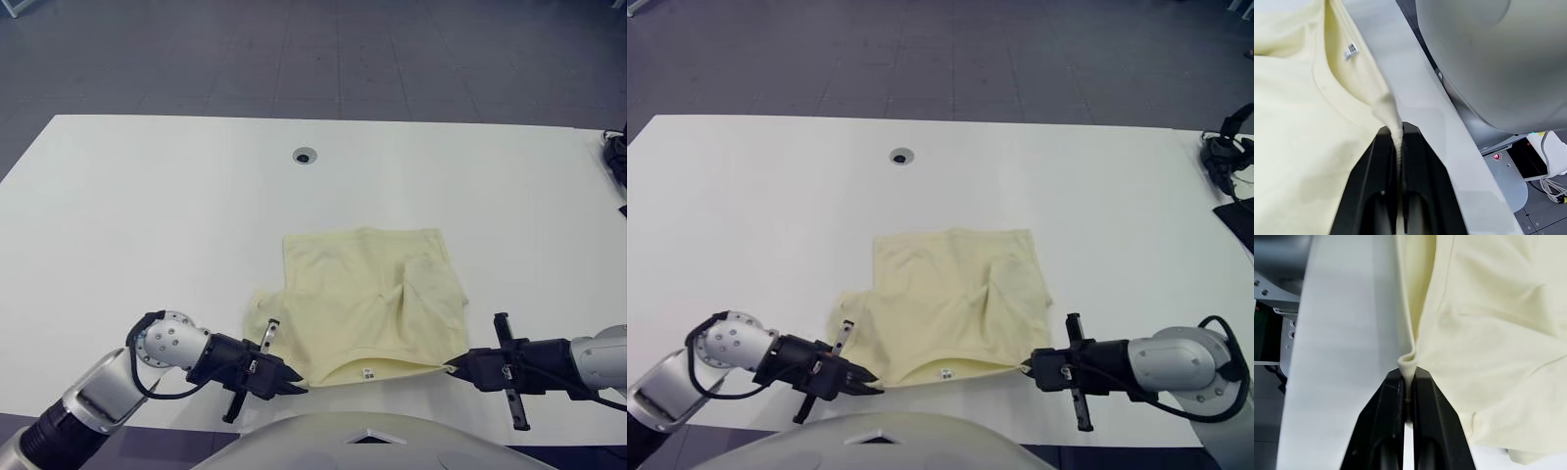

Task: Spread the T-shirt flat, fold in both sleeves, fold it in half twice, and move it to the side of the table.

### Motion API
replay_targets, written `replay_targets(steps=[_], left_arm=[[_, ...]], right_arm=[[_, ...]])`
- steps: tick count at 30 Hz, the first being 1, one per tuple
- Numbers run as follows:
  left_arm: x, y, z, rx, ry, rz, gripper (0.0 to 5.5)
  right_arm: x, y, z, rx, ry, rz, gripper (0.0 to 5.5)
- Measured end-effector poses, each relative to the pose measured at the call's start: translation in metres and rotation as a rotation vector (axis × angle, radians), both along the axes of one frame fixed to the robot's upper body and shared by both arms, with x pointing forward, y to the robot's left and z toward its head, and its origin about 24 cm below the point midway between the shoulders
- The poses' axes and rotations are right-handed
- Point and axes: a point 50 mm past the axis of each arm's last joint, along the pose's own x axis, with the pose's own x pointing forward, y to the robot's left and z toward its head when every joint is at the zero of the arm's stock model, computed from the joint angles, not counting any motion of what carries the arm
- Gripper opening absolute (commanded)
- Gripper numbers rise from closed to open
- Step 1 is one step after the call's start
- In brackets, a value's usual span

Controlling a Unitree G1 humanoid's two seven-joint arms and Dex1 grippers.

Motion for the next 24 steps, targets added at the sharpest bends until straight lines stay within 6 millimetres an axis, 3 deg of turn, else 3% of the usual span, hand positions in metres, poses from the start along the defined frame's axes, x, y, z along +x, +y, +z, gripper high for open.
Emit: replay_targets(steps=[5,9,17,24], left_arm=[[-0.003,-0.004,-0.016,0.048,-0.004,0.011,0.00],[0.013,-0.020,-0.027,-0.008,-0.069,0.087,0.00],[0.077,-0.024,-0.033,-0.022,-0.249,0.358,0.00],[0.163,-0.013,-0.031,0.081,-0.526,0.605,0.00]], right_arm=[[-0.004,0.006,-0.014,-0.040,0.083,0.032,0.01],[0.009,0.012,-0.031,-0.081,0.052,0.037,0.01],[0.095,0.014,-0.043,-0.145,-0.300,-0.082,0.01],[0.160,0.024,-0.058,-0.082,-0.494,-0.259,0.01]])
